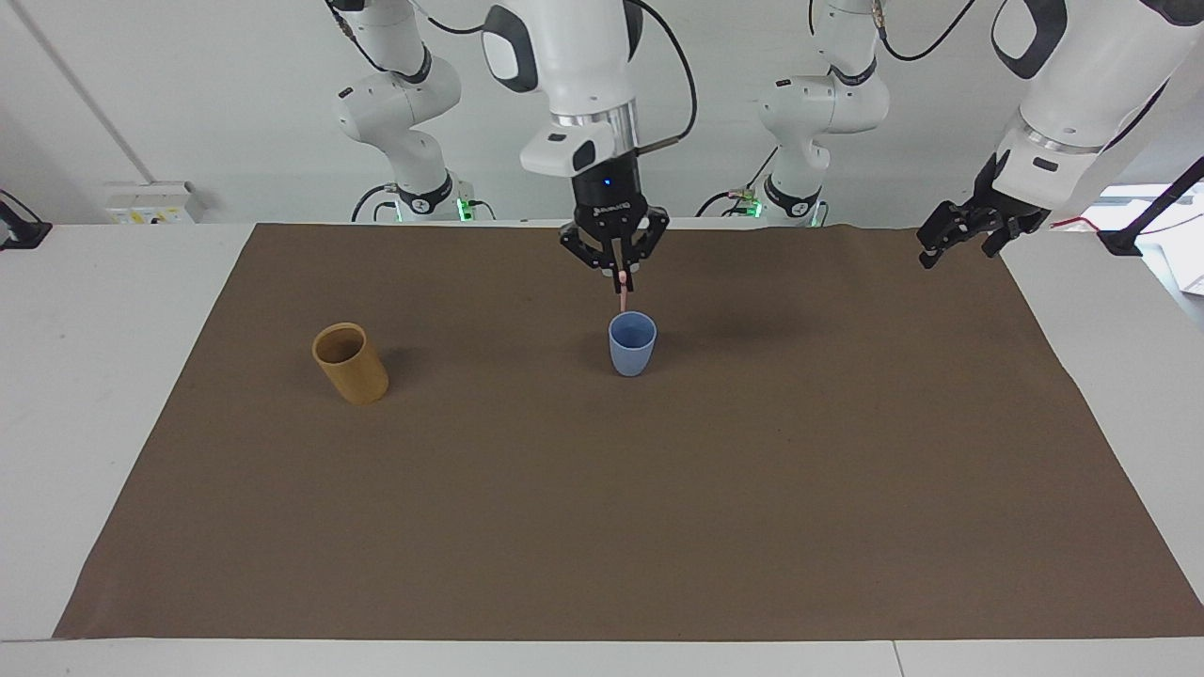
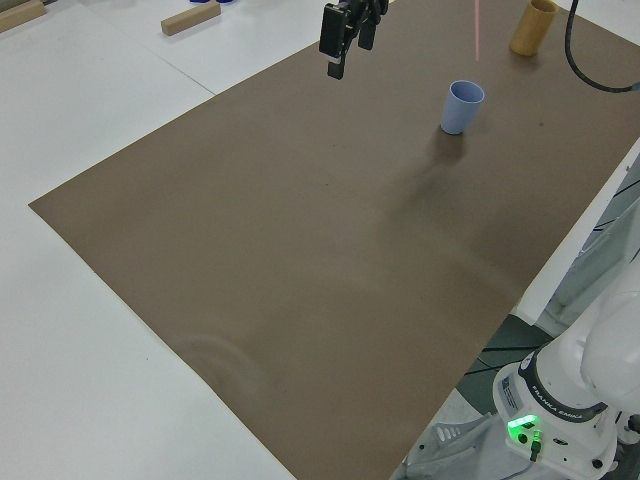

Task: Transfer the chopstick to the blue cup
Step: 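Carry the pink chopstick over the blue cup with the right gripper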

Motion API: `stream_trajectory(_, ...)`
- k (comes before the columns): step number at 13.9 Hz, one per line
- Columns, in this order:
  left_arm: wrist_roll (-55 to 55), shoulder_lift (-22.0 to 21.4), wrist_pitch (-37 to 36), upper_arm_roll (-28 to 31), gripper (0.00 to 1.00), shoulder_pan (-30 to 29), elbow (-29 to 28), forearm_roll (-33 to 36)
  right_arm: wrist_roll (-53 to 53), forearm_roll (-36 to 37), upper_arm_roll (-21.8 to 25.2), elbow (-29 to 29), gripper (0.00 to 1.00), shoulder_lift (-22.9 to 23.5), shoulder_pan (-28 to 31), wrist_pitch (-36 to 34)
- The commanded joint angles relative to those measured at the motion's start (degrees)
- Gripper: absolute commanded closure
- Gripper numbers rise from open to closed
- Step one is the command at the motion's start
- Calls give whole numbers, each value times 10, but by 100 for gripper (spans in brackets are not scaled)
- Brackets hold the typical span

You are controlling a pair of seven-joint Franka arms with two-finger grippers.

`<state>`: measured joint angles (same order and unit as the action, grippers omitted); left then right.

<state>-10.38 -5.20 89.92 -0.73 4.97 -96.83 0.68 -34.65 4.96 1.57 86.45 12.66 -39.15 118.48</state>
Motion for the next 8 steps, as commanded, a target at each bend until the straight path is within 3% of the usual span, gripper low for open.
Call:
stream_trajectory(1,7,2,-11,-3,0,-6,6,-2,-7,16,3,37,100,-7,3,27)
stream_trajectory(6,7,2,-11,-3,0,-6,7,-2,-7,16,2,111,99,-33,3,83)
stream_trajectory(8,7,2,-11,-3,0,-6,7,-2,-8,16,2,117,91,-35,-1,82)
